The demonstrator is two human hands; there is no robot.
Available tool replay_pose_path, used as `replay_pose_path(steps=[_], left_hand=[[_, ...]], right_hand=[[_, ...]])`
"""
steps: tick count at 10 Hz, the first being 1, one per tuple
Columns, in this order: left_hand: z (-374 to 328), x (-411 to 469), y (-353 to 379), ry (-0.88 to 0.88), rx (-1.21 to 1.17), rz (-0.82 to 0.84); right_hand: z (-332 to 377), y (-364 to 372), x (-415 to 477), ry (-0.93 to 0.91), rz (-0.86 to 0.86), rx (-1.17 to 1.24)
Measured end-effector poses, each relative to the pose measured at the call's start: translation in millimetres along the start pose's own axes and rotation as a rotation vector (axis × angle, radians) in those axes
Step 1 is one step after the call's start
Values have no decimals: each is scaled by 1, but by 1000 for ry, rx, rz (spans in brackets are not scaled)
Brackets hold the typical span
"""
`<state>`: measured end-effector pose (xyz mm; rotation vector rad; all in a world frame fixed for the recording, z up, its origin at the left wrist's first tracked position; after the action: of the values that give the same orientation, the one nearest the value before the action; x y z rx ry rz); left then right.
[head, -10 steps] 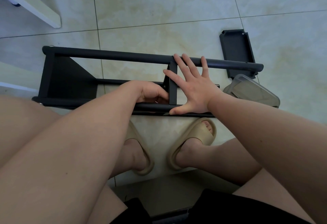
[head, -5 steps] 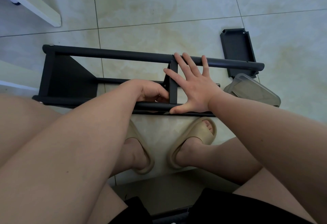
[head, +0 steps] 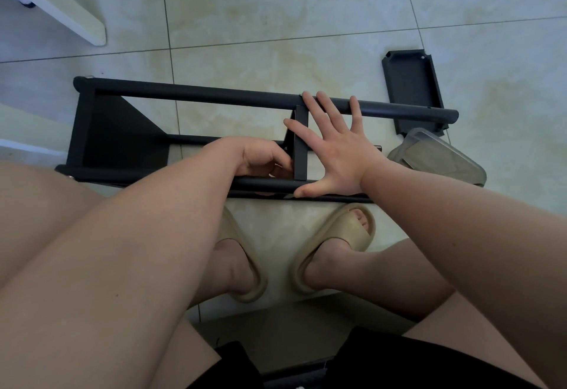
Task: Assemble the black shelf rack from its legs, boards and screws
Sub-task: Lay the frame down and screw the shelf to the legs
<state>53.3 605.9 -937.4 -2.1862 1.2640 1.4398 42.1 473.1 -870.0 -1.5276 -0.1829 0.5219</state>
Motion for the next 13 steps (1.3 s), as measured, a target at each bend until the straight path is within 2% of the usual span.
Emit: replay_pose_path(steps=[2, 5, 7, 10, 12, 13], left_hand=[[2, -2, 1, -82, 70, -26], [-1, -2, 4, 10, 35, 17], [1, -1, 3, -53, 66, -4], [-1, 0, 3, 29, 54, -11], [0, -3, 3, -54, 138, -17], [-1, -2, 3, -15, 124, -19]], right_hand=[[0, -1, 0, -1, 4, -2], [0, 0, 0, -3, -8, 5], [0, 0, 0, -4, -9, 7], [0, -1, 0, 1, -1, 1], [0, -1, 0, 1, 1, 3], [0, 0, 0, 0, 0, 1]])
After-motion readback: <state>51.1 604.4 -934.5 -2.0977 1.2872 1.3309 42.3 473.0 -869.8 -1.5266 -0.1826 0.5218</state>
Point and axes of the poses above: each hand's wrist, its own x-axis towards the middle knuckle, its own y-axis out of the palm, z = x × y, the point moved 6 cm from there along x, towards the middle knuckle, and after that the axes turned 4 degrees about -z, right-handed, at the moved point
